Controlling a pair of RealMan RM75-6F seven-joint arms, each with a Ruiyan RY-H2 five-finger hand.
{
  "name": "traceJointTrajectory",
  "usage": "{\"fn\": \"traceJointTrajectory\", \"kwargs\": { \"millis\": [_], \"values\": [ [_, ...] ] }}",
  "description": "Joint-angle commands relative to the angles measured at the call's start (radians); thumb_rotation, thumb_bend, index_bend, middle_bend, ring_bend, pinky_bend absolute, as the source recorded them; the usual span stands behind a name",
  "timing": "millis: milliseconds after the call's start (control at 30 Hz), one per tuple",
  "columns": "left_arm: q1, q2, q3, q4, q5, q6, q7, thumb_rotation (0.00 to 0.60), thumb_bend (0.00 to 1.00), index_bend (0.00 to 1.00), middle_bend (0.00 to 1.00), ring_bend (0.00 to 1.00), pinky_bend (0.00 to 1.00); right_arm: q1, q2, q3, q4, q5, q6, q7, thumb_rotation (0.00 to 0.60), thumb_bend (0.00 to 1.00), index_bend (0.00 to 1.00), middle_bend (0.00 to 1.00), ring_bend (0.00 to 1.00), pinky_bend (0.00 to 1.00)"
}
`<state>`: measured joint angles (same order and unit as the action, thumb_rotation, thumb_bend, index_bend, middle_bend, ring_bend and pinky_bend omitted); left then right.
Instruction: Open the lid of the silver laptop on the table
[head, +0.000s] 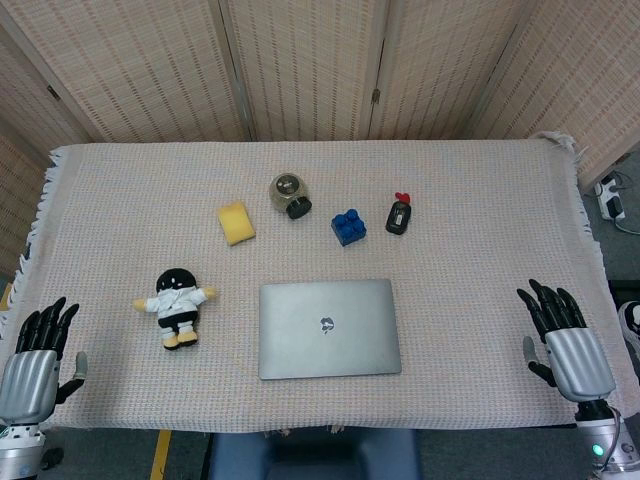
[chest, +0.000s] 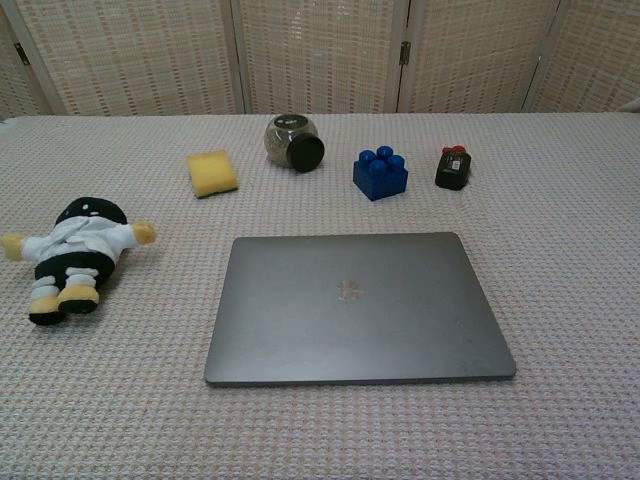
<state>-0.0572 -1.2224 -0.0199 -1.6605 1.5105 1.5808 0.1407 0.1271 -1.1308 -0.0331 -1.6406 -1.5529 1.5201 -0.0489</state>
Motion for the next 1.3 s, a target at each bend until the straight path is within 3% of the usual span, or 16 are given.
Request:
{"fn": "traceJointTrajectory", "kwargs": {
  "millis": [33, 367, 500, 633, 833, 1100, 1200, 1300],
  "values": [
    [-0.005, 0.002, -0.003, -0.006, 0.001, -0.008, 0.009, 0.6, 0.62, 0.0, 0.0, 0.0, 0.0, -0.003, -0.001, 0.005, 0.003, 0.002, -0.002, 0.007, 0.592, 0.64, 0.0, 0.0, 0.04, 0.0],
    [-0.009, 0.028, 0.01, -0.006, 0.051, -0.016, -0.037, 0.6, 0.62, 0.0, 0.0, 0.0, 0.0, 0.004, 0.0, 0.001, -0.006, -0.065, -0.015, 0.02, 0.59, 0.64, 0.0, 0.0, 0.04, 0.0],
    [-0.022, 0.043, 0.014, -0.01, 0.088, -0.021, -0.05, 0.6, 0.62, 0.0, 0.0, 0.0, 0.0, 0.066, 0.007, -0.016, -0.048, -0.142, -0.096, 0.082, 0.592, 0.64, 0.0, 0.0, 0.06, 0.0],
    [-0.035, 0.054, 0.023, -0.015, 0.123, -0.033, -0.048, 0.6, 0.62, 0.0, 0.0, 0.0, 0.0, 0.151, -0.015, -0.017, -0.085, -0.197, -0.216, 0.054, 0.591, 0.64, 0.0, 0.0, 0.06, 0.0],
    [-0.05, 0.08, 0.033, -0.028, 0.138, -0.063, -0.06, 0.6, 0.62, 0.03, 0.0, 0.0, 0.0, 0.287, -0.07, -0.002, -0.139, -0.189, -0.434, 0.045, 0.591, 0.64, 0.0, 0.0, 0.06, 0.0],
    [-0.06, 0.098, 0.042, -0.039, 0.164, -0.071, -0.072, 0.6, 0.62, 0.04, 0.01, 0.0, 0.0, 0.423, -0.23, 0.055, -0.089, -0.086, -0.659, -0.105, 0.597, 0.44, 0.0, 0.0, 0.06, 0.0],
    [-0.066, 0.097, 0.042, -0.036, 0.172, -0.074, -0.074, 0.6, 0.62, 0.04, 0.01, 0.0, 0.0, 0.459, -0.301, 0.076, -0.046, -0.042, -0.706, -0.168, 0.598, 0.34, 0.0, 0.0, 0.02, 0.0],
    [-0.07, 0.096, 0.043, -0.033, 0.181, -0.077, -0.078, 0.6, 0.62, 0.04, 0.01, 0.0, 0.0, 0.487, -0.363, 0.094, -0.009, -0.005, -0.736, -0.213, 0.6, 0.31, 0.0, 0.0, 0.0, 0.0]
  ]
}}
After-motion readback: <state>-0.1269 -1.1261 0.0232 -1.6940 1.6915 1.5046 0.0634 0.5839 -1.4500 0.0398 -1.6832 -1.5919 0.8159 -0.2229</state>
